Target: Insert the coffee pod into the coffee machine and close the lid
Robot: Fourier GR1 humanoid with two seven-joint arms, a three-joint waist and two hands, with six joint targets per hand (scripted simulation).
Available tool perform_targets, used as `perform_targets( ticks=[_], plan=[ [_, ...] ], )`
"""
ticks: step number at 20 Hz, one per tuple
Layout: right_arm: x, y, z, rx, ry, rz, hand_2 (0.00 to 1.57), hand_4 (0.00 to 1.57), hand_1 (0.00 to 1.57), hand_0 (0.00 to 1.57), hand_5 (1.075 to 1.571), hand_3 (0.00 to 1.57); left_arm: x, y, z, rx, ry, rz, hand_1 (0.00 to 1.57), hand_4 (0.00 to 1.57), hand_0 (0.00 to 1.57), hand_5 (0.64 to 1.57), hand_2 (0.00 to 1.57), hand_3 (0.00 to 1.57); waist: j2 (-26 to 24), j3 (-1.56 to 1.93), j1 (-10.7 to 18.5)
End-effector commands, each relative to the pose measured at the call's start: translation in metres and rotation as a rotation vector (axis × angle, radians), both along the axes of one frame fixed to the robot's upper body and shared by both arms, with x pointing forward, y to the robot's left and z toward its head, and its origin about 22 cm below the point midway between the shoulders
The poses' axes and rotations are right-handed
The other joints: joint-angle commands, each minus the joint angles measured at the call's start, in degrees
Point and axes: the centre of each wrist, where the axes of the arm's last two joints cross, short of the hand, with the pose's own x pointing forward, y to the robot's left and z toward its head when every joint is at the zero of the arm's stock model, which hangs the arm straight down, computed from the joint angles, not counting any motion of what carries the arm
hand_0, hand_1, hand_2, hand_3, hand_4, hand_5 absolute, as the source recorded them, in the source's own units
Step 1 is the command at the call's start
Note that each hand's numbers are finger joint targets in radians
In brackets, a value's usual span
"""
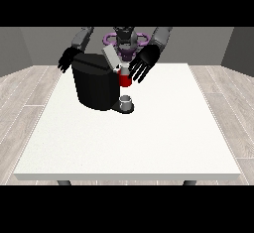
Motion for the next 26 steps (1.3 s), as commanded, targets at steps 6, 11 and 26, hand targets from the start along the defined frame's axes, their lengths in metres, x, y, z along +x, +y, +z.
perform_targets(
  ticks=[6,11,26],
  plan=[
    [-0.003,-0.005,-0.005,0.005,0.007,-0.009,0.00,0.38,0.00,0.00,1.571,0.00,0.000,0.007,0.000,0.028,0.031,0.007,0.00,0.00,0.00,1.571,0.00,0.00,-1.3,-0.12,0.0],
    [-0.014,-0.014,-0.022,-0.004,0.087,-0.028,0.00,0.39,0.00,0.00,1.571,0.00,-0.002,0.004,-0.020,0.031,0.093,-0.019,0.00,0.00,0.00,1.571,0.00,0.00,-5.9,-0.12,1.8],
    [-0.049,-0.053,-0.058,0.016,0.155,-0.114,0.00,0.49,0.00,0.00,1.571,0.00,-0.022,-0.008,-0.131,-0.660,0.246,-0.038,0.00,0.26,0.00,1.571,0.00,0.00,-19.1,-0.24,10.6]
  ],
)
